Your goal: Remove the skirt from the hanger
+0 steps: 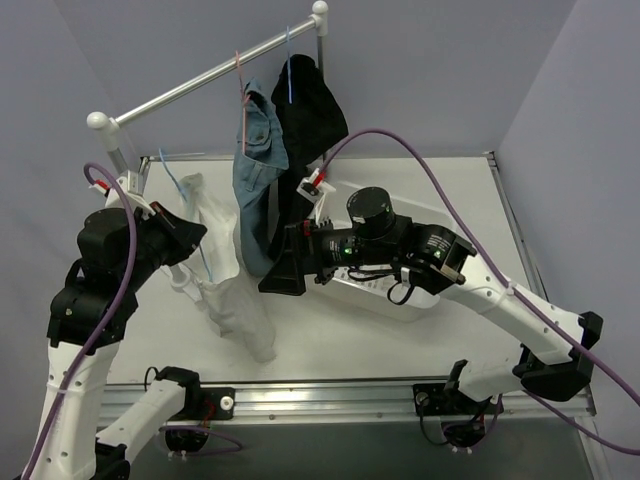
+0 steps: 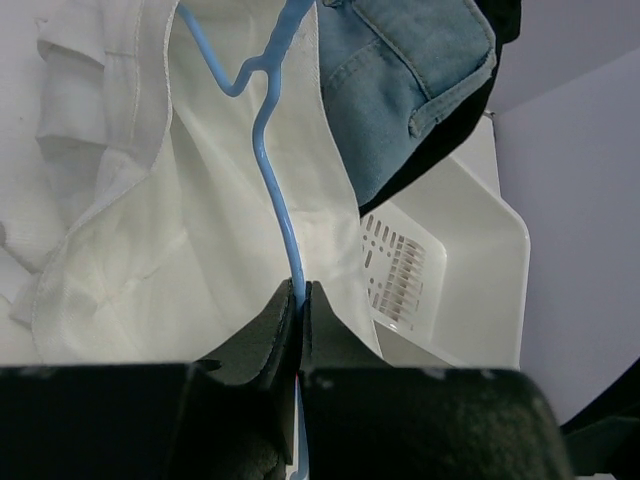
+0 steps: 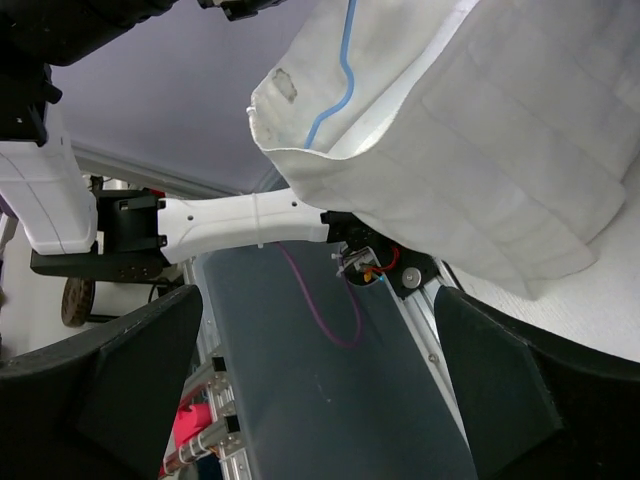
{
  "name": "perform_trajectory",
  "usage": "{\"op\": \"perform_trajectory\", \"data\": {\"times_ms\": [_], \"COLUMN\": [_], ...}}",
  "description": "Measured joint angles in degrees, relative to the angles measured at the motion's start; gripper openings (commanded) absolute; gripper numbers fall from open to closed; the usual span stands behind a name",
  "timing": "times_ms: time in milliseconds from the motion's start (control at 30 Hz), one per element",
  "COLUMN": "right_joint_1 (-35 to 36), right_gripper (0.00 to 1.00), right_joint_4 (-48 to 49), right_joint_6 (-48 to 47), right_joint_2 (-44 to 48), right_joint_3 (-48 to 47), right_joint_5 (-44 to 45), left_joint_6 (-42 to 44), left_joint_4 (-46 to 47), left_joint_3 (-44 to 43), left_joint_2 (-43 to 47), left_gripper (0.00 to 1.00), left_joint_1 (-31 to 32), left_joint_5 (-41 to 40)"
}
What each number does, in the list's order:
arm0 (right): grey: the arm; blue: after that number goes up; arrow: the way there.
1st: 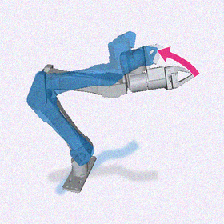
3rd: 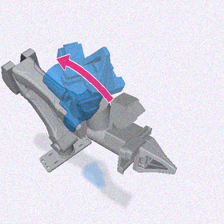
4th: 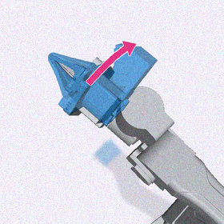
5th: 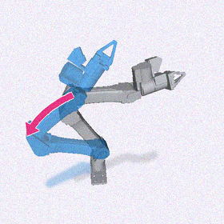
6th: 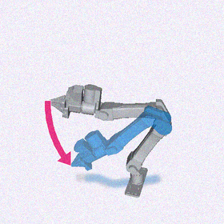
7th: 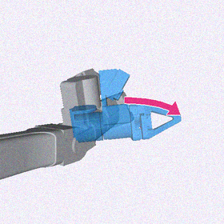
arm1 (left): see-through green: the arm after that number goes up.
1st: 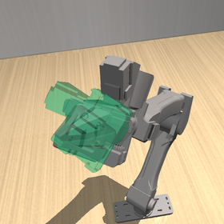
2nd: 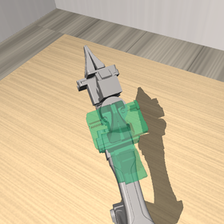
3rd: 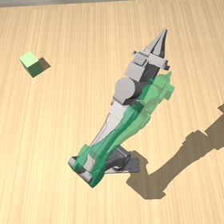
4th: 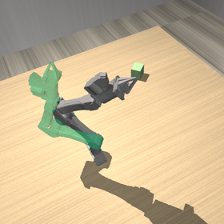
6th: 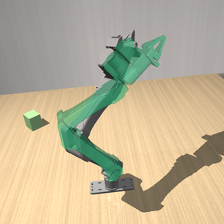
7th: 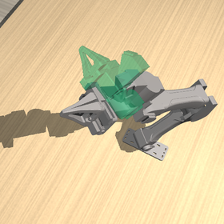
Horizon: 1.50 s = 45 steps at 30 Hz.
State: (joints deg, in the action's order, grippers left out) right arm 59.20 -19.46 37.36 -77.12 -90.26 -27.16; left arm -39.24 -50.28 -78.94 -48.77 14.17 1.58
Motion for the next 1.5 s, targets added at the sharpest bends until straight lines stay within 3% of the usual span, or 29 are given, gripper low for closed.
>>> {"op": "perform_trajectory", "data": {"times_ms": [333, 800, 1167, 1367, 1467, 1500], "right_joint_1": [2.82, 2.84, 2.95, 3.10, 3.13, 3.17], "right_gripper": [0.96, 0.93, 0.82, 0.62, 0.37, 0.17], "right_joint_4": [-0.98, -0.70, -1.42, -1.31, -0.96, -0.85], "right_joint_6": [3.43, 15.17, 18.16, 18.88, 19.10, 19.30], "right_joint_2": [-8.92, -13.14, -18.62, -19.17, -19.17, -19.17], "right_joint_3": [-4.90, -8.85, -10.54, -10.54, -10.49, -10.47], "right_joint_5": [3.28, 7.78, 7.17, 6.36, 5.40, 5.07], "left_joint_6": [1.36, 2.49, 2.86, 2.84, 2.84, 2.84], "left_joint_4": [1.22, 2.97, 4.52, 5.20, 5.62, 5.68], "left_joint_3": [2.43, 4.50, 4.87, 5.68, 5.79, 5.79], "left_joint_2": [2.43, 5.14, 4.48, 4.17, 3.87, 3.74], "left_gripper": [0.02, 0.02, 0.02, 0.02, 0.02, 0.02], "left_joint_1": [0.00, 0.02, 0.02, 0.02, 0.02, 0.02], "left_joint_5": [-4.83, -3.96, -2.56, -2.32, -2.19, -2.19]}}
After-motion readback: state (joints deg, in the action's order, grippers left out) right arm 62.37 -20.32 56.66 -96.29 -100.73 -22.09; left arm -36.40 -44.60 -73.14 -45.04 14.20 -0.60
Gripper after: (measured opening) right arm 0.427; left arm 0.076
